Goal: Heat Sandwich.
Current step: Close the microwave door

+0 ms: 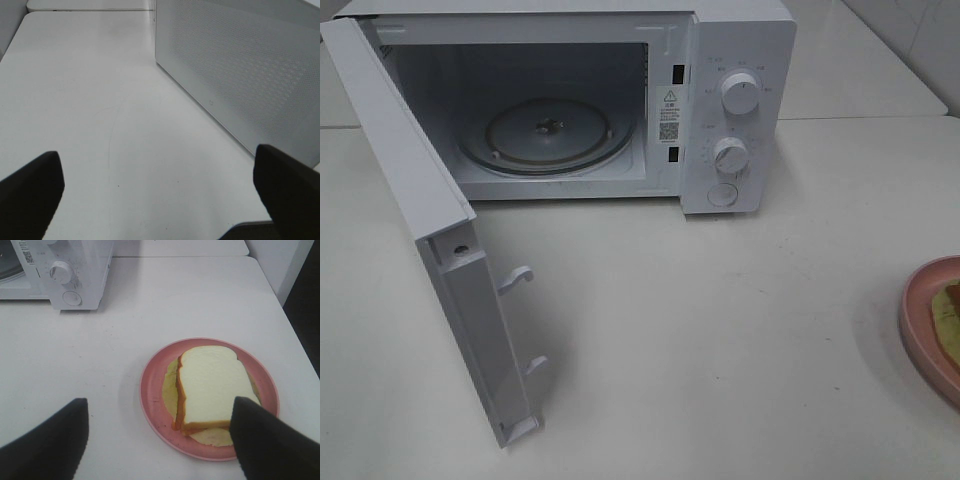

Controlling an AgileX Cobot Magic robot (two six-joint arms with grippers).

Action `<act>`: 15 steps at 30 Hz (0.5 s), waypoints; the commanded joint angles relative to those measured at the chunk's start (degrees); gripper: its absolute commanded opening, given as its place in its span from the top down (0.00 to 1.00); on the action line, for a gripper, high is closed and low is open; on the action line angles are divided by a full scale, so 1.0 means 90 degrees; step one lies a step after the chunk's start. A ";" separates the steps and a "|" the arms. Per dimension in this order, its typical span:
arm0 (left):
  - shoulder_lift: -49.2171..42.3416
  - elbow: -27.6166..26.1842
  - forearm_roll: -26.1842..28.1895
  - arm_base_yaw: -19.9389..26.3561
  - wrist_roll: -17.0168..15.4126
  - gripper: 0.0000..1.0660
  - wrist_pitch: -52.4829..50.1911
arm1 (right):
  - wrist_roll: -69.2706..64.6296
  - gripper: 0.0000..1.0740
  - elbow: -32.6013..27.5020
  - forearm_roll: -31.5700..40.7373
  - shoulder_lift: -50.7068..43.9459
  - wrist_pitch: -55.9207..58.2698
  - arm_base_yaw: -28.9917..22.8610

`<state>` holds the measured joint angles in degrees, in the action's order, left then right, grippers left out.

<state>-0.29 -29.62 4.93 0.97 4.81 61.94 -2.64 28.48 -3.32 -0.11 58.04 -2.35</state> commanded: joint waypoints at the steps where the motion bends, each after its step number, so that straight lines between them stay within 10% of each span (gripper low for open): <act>1: -0.0038 0.0006 0.0019 0.0013 -0.0019 0.09 -0.0076 | 0.0051 0.29 -0.0013 -0.0006 -0.0191 -0.0095 0.0032; 15: 0.0261 -0.0127 0.0064 0.0013 -0.0095 0.11 -0.0318 | 0.0051 0.29 -0.0013 -0.0006 -0.0191 -0.0095 0.0032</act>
<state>1.89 -30.31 4.98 0.97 4.53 60.10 -2.64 28.48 -3.32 -0.11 58.04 -2.35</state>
